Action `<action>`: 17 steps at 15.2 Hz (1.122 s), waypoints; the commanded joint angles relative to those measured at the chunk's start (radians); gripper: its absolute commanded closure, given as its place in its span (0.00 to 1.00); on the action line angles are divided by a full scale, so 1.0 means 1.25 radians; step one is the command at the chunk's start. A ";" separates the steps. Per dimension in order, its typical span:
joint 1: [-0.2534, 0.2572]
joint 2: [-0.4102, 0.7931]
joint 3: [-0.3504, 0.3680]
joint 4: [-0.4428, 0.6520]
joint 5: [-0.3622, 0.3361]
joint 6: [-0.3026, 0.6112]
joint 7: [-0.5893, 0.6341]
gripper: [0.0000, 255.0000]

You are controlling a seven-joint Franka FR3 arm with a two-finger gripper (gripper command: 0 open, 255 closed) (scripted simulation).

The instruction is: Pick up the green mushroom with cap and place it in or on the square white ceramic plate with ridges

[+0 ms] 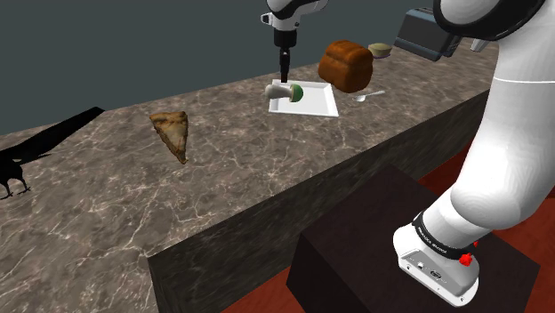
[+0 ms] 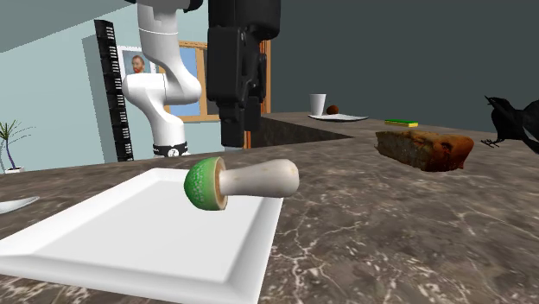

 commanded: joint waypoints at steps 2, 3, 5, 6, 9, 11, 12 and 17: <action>0.000 0.000 0.000 -0.002 0.000 0.002 0.000 0.00; 0.000 0.000 0.000 -0.002 0.000 0.002 0.000 0.00; 0.000 0.000 0.000 -0.002 0.000 0.002 0.000 0.00; 0.000 0.000 0.000 -0.002 0.000 0.002 0.000 1.00; 0.000 0.000 0.000 -0.002 0.000 0.002 0.000 1.00; 0.000 0.000 0.000 -0.002 0.000 0.002 0.000 1.00; 0.000 0.000 0.000 -0.002 0.000 0.002 0.000 1.00; -0.031 -0.053 0.014 -0.119 0.052 0.122 -0.054 0.00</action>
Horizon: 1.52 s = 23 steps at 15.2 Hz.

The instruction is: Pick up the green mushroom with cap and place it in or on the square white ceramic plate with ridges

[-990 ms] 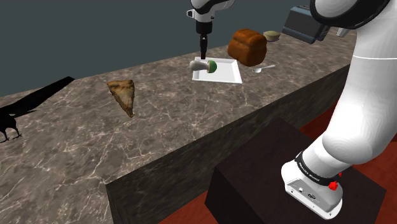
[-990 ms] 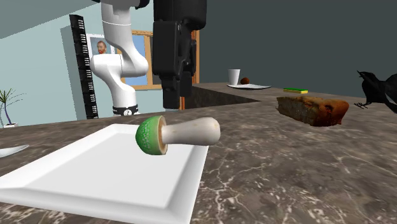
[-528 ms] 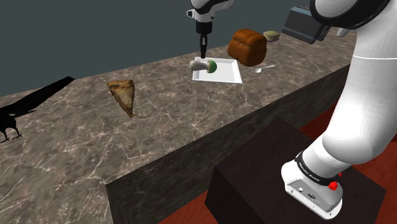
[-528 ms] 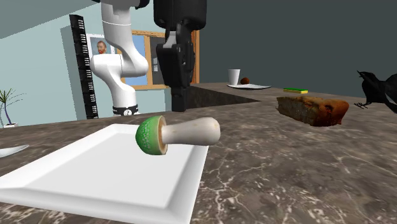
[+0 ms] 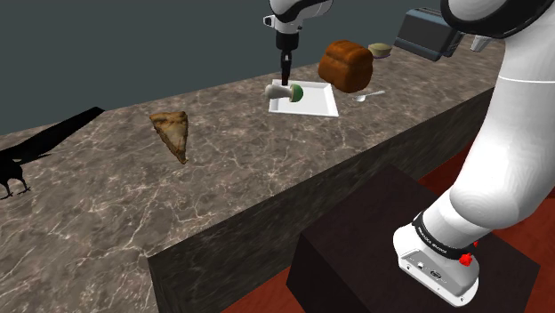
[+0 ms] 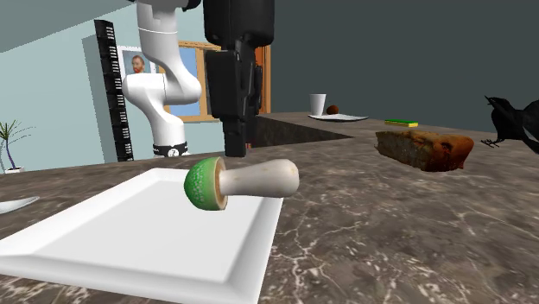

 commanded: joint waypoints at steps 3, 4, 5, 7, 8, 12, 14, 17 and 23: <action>-0.056 -0.071 0.028 -0.195 0.115 0.230 -0.124 0.00; -0.055 -0.066 0.028 -0.198 0.115 0.239 -0.124 0.00; -0.054 -0.060 0.029 -0.200 0.114 0.247 -0.124 0.00; -0.052 -0.047 0.029 -0.205 0.113 0.264 -0.123 0.00; -0.051 -0.041 0.029 -0.207 0.113 0.273 -0.123 0.00; -0.049 -0.031 0.029 -0.210 0.112 0.286 -0.122 0.00; -0.049 -0.031 0.029 -0.210 0.112 0.286 -0.122 0.00; -0.049 -0.031 0.029 -0.210 0.112 0.286 -0.122 0.00; -0.049 -0.031 0.029 -0.211 0.112 0.286 -0.122 1.00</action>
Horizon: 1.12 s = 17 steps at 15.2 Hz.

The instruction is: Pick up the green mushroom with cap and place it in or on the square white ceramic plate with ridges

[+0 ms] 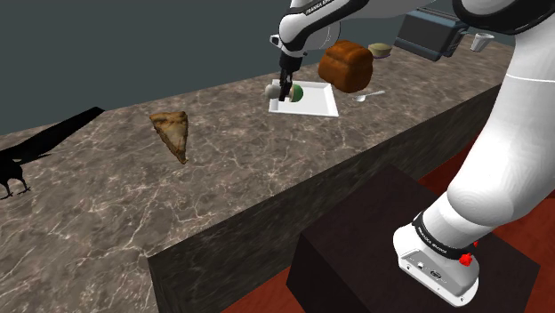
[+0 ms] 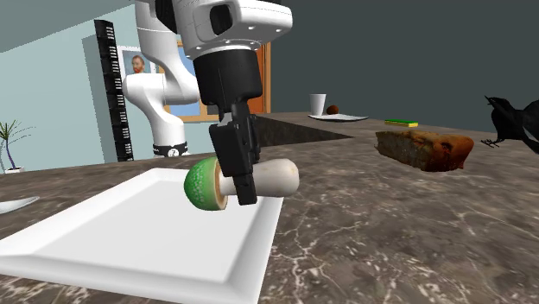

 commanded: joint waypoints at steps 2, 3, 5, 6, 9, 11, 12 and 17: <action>0.000 0.000 0.000 0.000 0.000 0.000 0.000 1.00; 0.000 0.000 0.000 0.000 0.000 0.000 0.000 1.00; 0.000 -0.005 0.000 0.004 0.000 -0.009 0.001 1.00; -0.001 -0.010 0.000 0.008 0.000 -0.018 0.002 1.00; -0.001 -0.024 0.000 0.022 0.000 -0.046 0.004 1.00; -0.002 -0.033 0.001 0.032 0.000 -0.065 0.006 1.00; -0.002 -0.037 0.001 0.037 0.001 -0.074 0.007 1.00; -0.003 -0.056 0.001 0.066 0.000 -0.122 0.011 1.00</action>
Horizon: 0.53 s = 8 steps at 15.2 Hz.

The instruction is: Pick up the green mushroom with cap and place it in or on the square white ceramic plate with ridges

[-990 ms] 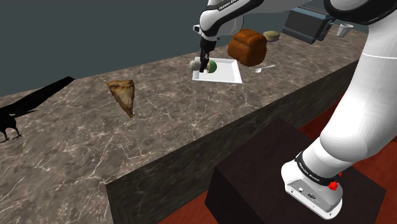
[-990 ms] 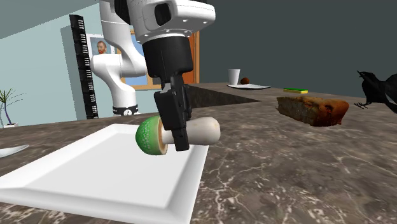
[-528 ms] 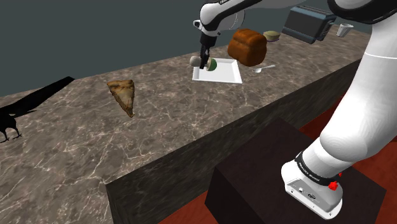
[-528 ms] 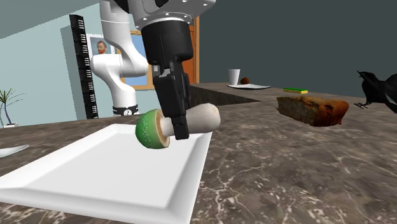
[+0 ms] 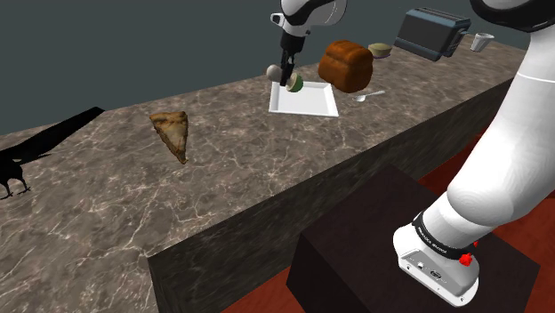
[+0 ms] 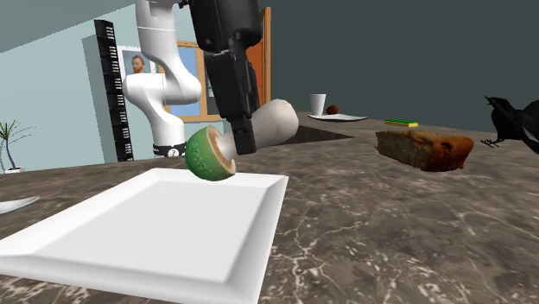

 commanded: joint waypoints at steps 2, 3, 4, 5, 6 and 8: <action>0.000 -0.010 0.000 0.019 0.000 -0.029 0.003 1.00; -0.001 -0.013 0.000 0.025 0.000 -0.038 0.004 1.00; -0.012 -0.024 -0.005 0.010 0.005 -0.035 -0.015 1.00; -0.024 -0.034 -0.010 -0.004 0.011 -0.034 -0.035 1.00; -0.036 -0.043 -0.016 -0.017 0.016 -0.032 -0.054 1.00; -0.058 -0.059 -0.028 -0.039 0.025 -0.030 -0.093 1.00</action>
